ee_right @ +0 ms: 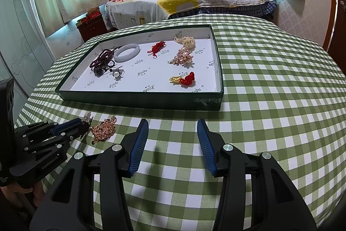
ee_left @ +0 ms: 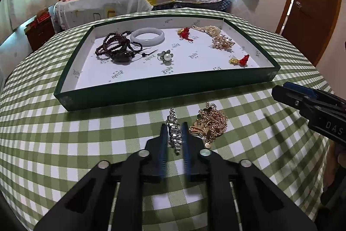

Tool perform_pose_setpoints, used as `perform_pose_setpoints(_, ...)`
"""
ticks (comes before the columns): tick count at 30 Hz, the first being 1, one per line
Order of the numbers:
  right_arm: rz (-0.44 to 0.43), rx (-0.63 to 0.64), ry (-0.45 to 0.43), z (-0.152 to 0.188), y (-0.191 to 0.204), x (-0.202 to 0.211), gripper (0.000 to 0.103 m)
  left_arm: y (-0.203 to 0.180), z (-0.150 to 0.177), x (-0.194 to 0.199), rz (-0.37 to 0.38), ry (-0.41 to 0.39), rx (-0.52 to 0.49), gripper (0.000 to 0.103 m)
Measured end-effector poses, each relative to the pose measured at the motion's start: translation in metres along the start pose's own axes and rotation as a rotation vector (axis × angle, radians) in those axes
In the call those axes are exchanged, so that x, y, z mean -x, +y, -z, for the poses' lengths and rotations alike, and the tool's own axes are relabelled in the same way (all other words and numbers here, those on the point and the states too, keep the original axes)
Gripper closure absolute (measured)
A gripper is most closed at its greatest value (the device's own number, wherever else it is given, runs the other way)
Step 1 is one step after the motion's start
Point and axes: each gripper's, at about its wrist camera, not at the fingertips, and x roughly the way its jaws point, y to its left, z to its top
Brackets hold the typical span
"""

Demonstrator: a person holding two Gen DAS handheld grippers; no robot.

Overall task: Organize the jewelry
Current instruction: 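Grasp the silver rhinestone brooch with the left tool while the right tool grasps the gold chain necklace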

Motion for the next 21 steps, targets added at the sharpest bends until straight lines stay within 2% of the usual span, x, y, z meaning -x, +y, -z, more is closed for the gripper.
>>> perform_pose_setpoints(10,-0.021,0.024,0.005,0.0,0.014,-0.004,0.057,0.011,0.001,0.009,-0.053,-0.024,-0.007,0.09)
perform_pose_setpoints(21,-0.113,0.118,0.055,-0.001,0.066,-0.024,0.057,0.046,0.003,0.023,-0.124,-0.038,0.038,0.09)
